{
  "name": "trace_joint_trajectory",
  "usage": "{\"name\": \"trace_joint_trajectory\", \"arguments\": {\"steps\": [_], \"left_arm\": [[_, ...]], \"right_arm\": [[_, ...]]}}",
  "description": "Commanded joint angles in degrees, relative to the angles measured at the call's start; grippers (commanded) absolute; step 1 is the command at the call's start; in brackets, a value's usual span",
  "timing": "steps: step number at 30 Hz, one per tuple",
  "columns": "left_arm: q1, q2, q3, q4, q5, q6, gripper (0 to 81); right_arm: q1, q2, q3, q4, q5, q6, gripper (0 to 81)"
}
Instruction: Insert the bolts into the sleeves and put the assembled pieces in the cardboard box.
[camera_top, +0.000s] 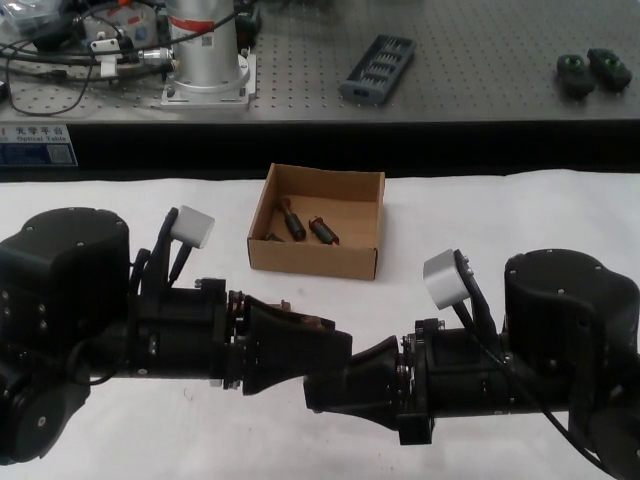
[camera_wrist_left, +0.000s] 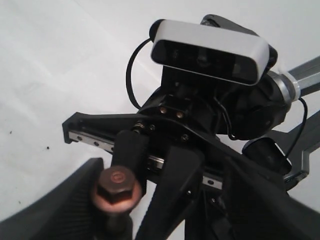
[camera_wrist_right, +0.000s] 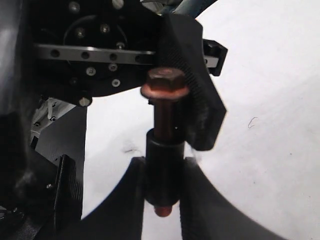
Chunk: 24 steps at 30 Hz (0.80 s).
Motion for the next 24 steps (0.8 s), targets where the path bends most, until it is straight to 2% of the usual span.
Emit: {"name": "trace_joint_trajectory", "arguments": {"steps": [1,10,16,24], "left_arm": [[-1.09,0.77,1.38,3.13,2.27,-2.48,48.9],[1.26,0.77,0.71,-1.12,-7.34,-4.91,48.9],[3.26,0.77,0.71,-1.02,-8.04,-4.64,48.9],[3.28,0.77,0.71,-1.02,-9.19,-5.57,48.9]], "right_arm": [[-1.48,-2.24,-2.64,-5.18,2.21,-0.96,5.1],[-2.53,-2.52,-2.64,-5.20,1.80,-0.96,5.1],[-2.51,-5.04,-2.64,-5.20,1.81,-0.96,5.1],[-2.69,-5.13,-2.64,-3.90,3.54,-3.29,5.1]]}}
